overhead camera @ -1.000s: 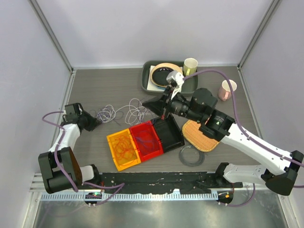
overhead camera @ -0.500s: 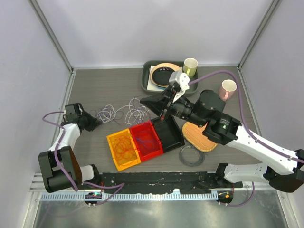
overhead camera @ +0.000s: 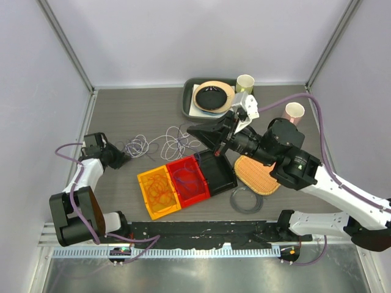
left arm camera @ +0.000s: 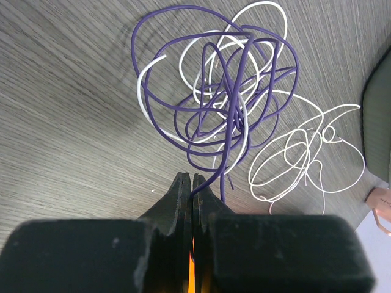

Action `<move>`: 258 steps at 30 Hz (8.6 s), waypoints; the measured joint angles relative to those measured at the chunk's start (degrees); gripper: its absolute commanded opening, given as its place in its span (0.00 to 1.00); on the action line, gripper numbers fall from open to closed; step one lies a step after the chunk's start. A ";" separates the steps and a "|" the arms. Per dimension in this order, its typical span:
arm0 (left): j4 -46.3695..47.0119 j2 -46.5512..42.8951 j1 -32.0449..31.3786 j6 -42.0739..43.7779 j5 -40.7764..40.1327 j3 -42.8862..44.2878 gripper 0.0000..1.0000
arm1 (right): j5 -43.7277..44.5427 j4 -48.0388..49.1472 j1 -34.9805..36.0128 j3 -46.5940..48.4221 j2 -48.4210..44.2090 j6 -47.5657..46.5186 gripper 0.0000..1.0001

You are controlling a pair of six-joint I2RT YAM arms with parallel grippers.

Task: Untangle the cables

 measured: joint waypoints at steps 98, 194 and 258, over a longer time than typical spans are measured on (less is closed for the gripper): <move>1.88 -14.08 -30.86 -3.04 4.70 28.55 0.00 | 5.88 42.82 -8.09 -11.47 38.01 -3.80 0.74; 9.60 -6.49 -32.50 18.99 -11.06 13.92 0.81 | 20.87 -4.09 -15.13 10.58 29.29 -4.59 0.01; -17.31 -16.70 -30.34 -0.22 -37.75 9.68 1.00 | -5.29 5.86 -13.18 -6.67 5.60 6.64 0.01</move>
